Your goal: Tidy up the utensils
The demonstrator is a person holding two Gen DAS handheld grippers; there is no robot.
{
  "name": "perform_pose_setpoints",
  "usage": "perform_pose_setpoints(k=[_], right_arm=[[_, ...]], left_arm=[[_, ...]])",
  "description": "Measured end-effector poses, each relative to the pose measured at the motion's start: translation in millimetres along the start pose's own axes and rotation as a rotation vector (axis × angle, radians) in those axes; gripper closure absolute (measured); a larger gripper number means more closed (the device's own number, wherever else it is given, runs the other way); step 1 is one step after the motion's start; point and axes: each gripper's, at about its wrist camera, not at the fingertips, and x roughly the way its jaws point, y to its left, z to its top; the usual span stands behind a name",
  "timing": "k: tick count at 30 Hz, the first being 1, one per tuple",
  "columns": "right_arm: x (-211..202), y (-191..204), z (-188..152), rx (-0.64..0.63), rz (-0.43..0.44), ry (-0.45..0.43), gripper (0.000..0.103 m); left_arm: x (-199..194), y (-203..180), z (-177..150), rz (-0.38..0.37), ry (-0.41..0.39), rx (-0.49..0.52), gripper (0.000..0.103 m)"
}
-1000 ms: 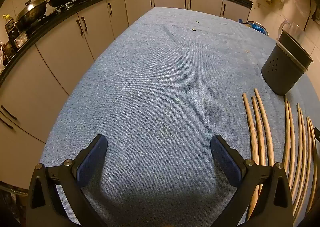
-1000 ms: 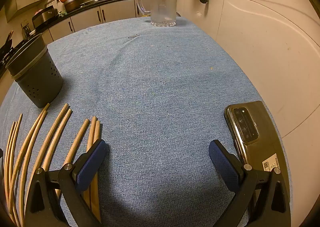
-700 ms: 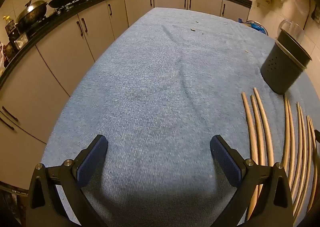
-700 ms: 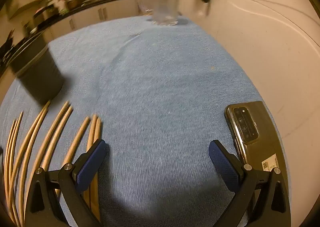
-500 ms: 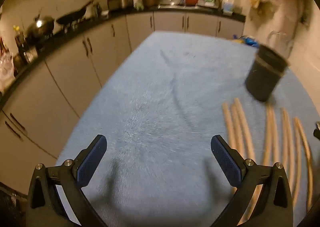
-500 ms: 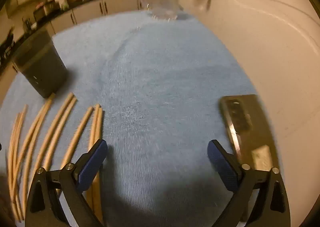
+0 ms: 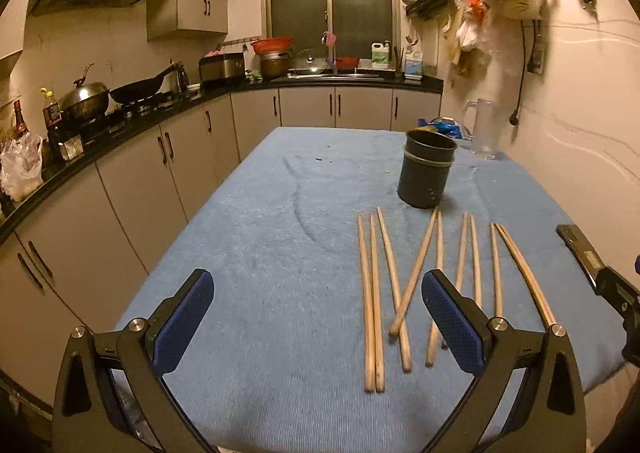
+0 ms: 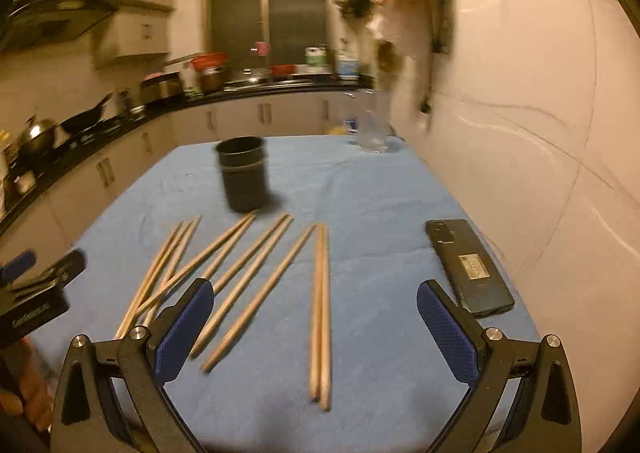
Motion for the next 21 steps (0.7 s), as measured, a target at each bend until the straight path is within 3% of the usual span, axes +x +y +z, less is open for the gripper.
perform_pose_setpoints(k=[8, 21], right_arm=[[-22.0, 7.8, -11.5, -0.024, 0.043, 0.014, 0.000], [-24.0, 6.9, -12.1, -0.023, 0.051, 0.005, 0.000]], left_arm=[[-9.8, -3.1, -4.3, -0.028, 0.000, 0.013, 0.000], [-6.4, -4.9, -5.9, -0.022, 0.008, 0.027, 0.000]])
